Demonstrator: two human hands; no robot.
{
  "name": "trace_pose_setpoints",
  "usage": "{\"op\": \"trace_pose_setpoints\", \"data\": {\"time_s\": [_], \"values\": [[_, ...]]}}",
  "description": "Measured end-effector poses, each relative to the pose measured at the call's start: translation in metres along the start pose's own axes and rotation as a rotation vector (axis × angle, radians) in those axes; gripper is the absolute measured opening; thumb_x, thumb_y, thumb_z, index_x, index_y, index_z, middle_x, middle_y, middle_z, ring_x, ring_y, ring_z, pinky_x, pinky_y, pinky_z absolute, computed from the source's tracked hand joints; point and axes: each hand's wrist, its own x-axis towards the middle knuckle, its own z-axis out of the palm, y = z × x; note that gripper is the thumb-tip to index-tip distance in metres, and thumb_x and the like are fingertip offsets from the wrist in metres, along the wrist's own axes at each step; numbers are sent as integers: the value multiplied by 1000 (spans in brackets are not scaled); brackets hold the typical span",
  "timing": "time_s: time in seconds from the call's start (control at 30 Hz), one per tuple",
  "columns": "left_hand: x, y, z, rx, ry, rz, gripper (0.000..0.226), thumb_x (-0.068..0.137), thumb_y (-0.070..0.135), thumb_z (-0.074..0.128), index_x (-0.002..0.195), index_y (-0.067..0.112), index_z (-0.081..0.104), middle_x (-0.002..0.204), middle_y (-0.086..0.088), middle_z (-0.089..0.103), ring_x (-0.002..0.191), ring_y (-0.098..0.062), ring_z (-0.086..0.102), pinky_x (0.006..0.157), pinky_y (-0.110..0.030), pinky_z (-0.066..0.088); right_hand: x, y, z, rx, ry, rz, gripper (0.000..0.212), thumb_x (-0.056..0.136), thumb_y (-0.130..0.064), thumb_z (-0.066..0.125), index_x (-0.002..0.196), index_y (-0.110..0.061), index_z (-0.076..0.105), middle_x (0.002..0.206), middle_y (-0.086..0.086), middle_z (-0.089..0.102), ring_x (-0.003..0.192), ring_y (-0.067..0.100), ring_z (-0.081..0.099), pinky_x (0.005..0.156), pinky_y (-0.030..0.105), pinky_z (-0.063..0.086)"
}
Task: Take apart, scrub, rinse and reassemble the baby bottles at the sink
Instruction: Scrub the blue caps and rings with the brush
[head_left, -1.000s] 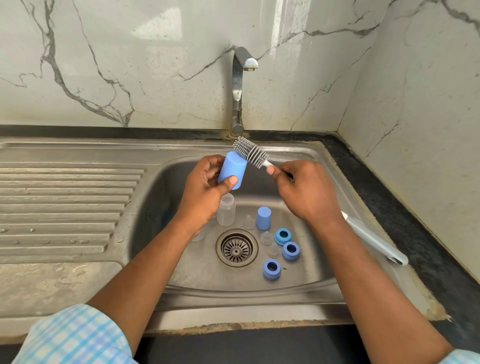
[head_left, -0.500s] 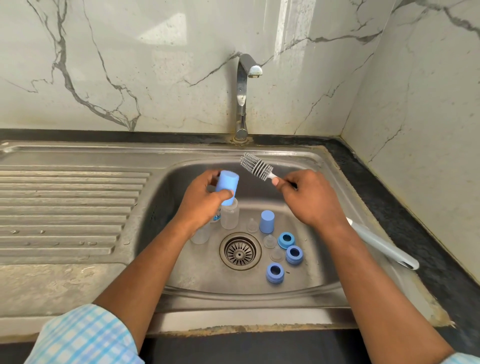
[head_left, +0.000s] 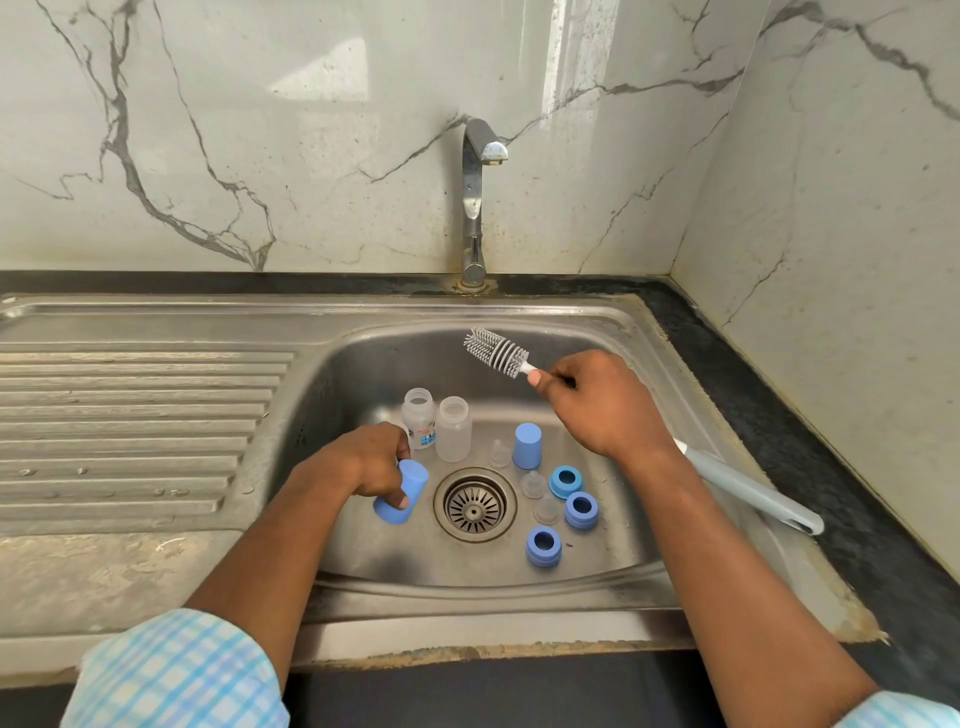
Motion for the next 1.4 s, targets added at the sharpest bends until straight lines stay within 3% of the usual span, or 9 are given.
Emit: {"op": "trace_pose_setpoints", "data": {"time_s": [0.07, 0.27, 0.47, 0.67, 0.83, 1.03, 1.17, 1.3, 1.4], "values": [[1, -2, 2, -4, -31, -54, 46, 72, 13, 85, 105, 23, 55, 109, -3, 59, 89, -23, 65, 65, -31, 56, 1, 2, 0, 2, -5, 11, 51, 96, -46, 56, 56, -18, 46, 49, -4, 45, 49, 16, 41, 49, 28, 26], [3, -4, 8, 19, -54, -139, 43, 78, 5, 78, 112, 16, 54, 104, -10, 64, 71, -24, 65, 74, -34, 59, 2, 4, 3, 9, -21, 19, 50, 96, -46, 57, 56, -17, 48, 49, -4, 44, 49, 17, 40, 49, 28, 27], [0, -5, 14, 129, -40, -170, 51, 79, 6, 77, 123, 11, 53, 119, -10, 60, 103, -25, 67, 86, -33, 57, 2, 4, 4, 7, -35, 34, 51, 96, -47, 57, 56, -17, 49, 50, -3, 45, 49, 18, 41, 49, 28, 27], [-1, -5, 16, 155, -51, -174, 53, 80, 5, 76, 126, 12, 51, 124, -9, 57, 105, -24, 64, 88, -31, 55, 3, 6, 3, 2, -39, 52, 50, 95, -49, 57, 57, -17, 52, 51, -2, 48, 50, 18, 42, 50, 28, 29], [-2, -5, 17, 166, -48, -178, 51, 81, 4, 73, 126, 12, 49, 122, -9, 55, 88, -20, 56, 82, -29, 52, 3, 7, 4, 5, -39, 59, 50, 95, -49, 57, 58, -16, 53, 51, -2, 48, 50, 18, 43, 51, 28, 30], [-6, -1, 16, 270, -76, -215, 62, 78, 14, 81, 130, 12, 50, 128, -8, 58, 111, -24, 62, 89, -32, 52, 2, 8, 1, 7, -27, 79, 47, 95, -49, 56, 63, -15, 57, 53, -2, 51, 52, 18, 45, 51, 29, 31], [-16, 7, 0, 380, 87, -261, 48, 79, 19, 78, 122, 13, 58, 122, -2, 65, 110, -24, 65, 82, -33, 49, 5, 15, -12, -15, 76, 135, 46, 97, -47, 54, 62, -17, 54, 56, -1, 53, 55, 21, 50, 52, 29, 30], [-20, 36, -8, 170, 384, -102, 20, 87, 26, 60, 105, 18, 61, 111, -6, 66, 100, -30, 65, 74, -32, 44, 7, 28, -21, -54, 119, 241, 47, 96, -46, 55, 60, -16, 52, 64, 4, 59, 65, 27, 58, 59, 31, 38], [-5, 63, 0, 67, 411, 29, 20, 92, 30, 56, 109, 23, 63, 116, -6, 65, 106, -31, 63, 80, -34, 46, 7, 34, -19, -67, 89, 292, 44, 95, -46, 57, 61, -18, 55, 67, 4, 60, 73, 31, 61, 64, 32, 42]]}}
